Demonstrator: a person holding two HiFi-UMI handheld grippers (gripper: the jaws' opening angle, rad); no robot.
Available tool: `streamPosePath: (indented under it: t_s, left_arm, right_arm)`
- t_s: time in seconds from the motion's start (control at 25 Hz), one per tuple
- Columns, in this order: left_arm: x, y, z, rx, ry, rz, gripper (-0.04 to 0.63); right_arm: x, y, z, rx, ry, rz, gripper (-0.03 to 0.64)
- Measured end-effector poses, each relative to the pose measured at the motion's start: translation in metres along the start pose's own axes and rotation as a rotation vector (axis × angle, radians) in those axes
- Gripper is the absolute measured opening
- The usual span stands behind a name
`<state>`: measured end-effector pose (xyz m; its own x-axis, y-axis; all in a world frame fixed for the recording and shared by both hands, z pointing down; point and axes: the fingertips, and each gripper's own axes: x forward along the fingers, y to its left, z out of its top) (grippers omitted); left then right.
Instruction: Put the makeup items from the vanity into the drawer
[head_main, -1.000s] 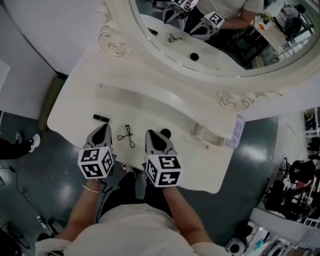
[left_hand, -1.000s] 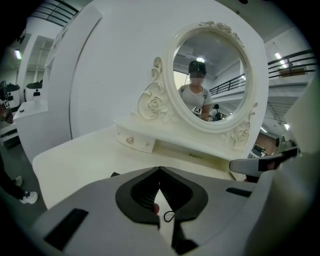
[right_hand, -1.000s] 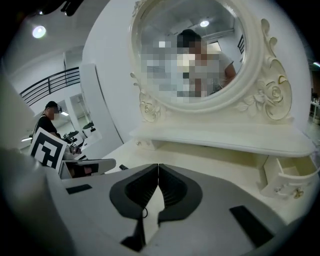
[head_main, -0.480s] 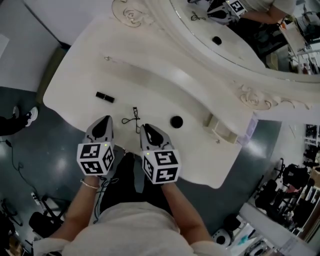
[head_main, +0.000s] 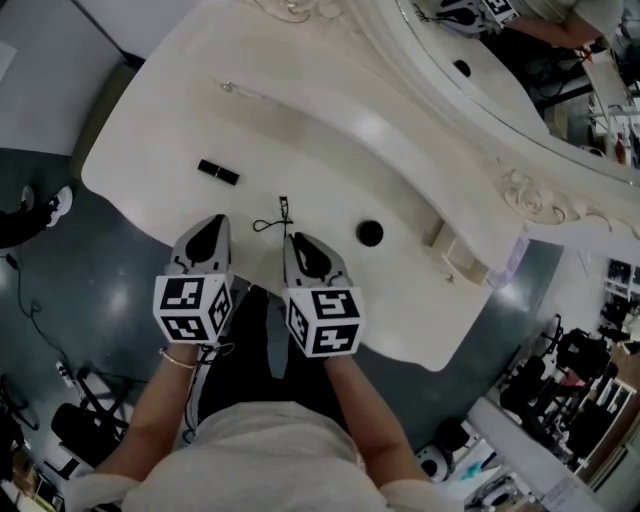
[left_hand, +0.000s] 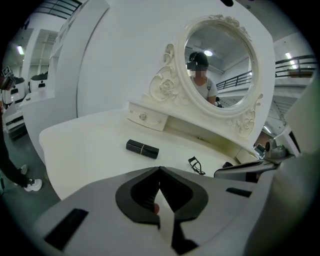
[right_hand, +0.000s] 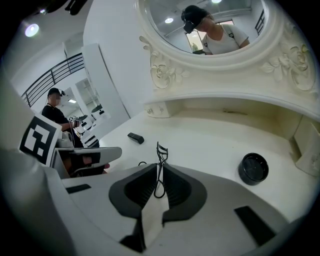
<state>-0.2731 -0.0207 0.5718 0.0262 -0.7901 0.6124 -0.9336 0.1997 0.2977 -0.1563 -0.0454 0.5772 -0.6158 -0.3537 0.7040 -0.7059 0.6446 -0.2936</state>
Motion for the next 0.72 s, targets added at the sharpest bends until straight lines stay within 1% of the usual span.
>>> streamPosePath:
  t_s: [0.12,0.2,0.32,0.52,0.72]
  left_arm:
    - [0.002,0.003,-0.001,-0.004,0.003,-0.001,0.003]
    - [0.003,0.005,-0.002,-0.005,0.005,-0.002,0.003]
    - [0.005,0.006,-0.001,0.000,0.001,-0.005,0.003]
    - [0.006,0.006,0.004,0.005,-0.003,-0.014,0.003]
    - [0.006,0.008,0.007,-0.001,-0.015,-0.010,0.003]
  right_arm:
    - [0.004,0.000,-0.001,-0.004,0.012,-0.001,0.031]
    - [0.007,0.001,-0.003,-0.009,0.025,0.000,0.060]
    - [0.011,0.001,-0.007,-0.022,0.050,-0.010,0.066]
    - [0.017,0.003,-0.011,-0.084,0.099,-0.023,0.075]
    - [0.023,0.001,-0.015,-0.091,0.147,-0.042,0.080]
